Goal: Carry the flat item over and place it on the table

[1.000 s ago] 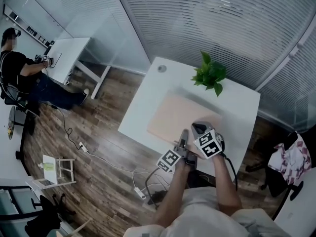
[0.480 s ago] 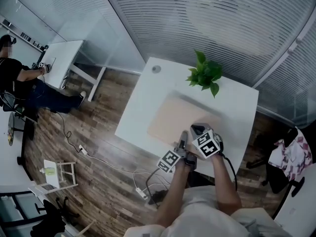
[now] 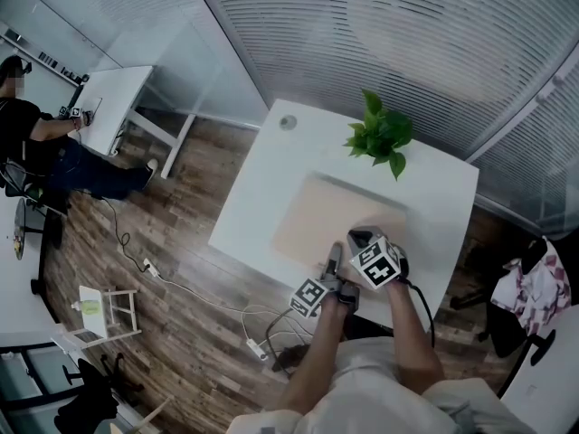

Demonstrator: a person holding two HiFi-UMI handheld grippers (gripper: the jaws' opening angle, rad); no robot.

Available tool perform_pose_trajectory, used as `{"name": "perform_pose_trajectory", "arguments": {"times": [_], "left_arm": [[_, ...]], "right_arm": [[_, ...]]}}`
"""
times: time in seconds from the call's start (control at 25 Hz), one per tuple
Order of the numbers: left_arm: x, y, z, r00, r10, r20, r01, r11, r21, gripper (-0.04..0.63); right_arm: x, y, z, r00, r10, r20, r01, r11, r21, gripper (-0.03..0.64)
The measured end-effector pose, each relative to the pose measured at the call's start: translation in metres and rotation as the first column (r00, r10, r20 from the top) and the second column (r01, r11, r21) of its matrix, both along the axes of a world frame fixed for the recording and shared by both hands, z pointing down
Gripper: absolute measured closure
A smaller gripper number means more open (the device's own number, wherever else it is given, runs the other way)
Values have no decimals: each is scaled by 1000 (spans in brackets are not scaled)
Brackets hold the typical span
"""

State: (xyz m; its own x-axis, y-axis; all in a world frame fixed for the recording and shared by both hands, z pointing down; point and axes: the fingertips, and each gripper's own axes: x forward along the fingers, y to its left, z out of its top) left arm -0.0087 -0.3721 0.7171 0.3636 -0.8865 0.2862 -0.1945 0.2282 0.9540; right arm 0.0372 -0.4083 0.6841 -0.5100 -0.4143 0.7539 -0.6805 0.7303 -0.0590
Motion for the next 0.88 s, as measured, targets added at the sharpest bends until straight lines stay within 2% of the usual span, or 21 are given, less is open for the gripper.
{"name": "perform_pose_trajectory", "arguments": {"times": [0.16, 0.36, 0.68, 0.88], "left_arm": [[1, -4, 6, 1000, -11, -14, 11, 1000, 25, 321], [1, -3, 12, 999, -16, -32, 17, 999, 50, 321], [-1, -7, 16, 1000, -4, -21, 4, 1000, -6, 311], [-5, -6, 19, 1000, -10, -13, 9, 999, -39, 291]], "right_arm": [[0, -4, 4, 1000, -10, 3, 10, 1000, 15, 615], [0, -3, 10, 1000, -8, 21, 8, 1000, -13, 615], [-2, -7, 11, 1000, 1, -19, 0, 999, 39, 615], [-2, -10, 12, 1000, 21, 2, -21, 1000, 16, 614]]}}
